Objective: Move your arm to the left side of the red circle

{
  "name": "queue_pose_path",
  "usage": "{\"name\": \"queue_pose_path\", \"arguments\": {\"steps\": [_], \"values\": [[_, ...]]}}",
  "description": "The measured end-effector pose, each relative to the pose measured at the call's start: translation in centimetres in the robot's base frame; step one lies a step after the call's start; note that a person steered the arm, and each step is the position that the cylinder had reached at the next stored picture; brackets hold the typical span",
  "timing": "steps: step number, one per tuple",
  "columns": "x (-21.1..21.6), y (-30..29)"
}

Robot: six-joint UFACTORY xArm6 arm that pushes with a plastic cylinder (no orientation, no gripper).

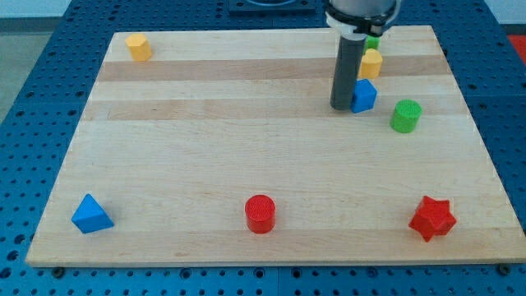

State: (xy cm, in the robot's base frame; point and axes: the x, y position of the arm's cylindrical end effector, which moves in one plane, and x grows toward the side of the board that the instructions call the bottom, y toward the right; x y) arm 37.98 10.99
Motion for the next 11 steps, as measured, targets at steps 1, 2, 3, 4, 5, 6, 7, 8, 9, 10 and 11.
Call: {"name": "queue_pose_path", "arguments": {"steps": [1,2,3,4,5,6,7,8,9,10,11], "values": [[-0.8,2.4],[-1.5,2.6],[-1.5,1.8],[-0.6,-4.5],[5.0,-11.6],[10.9,-14.7],[15.0,-16.8],[15.4,-17.1],[19.0,-18.5],[20.4,-19.0],[20.8,-18.6]]}}
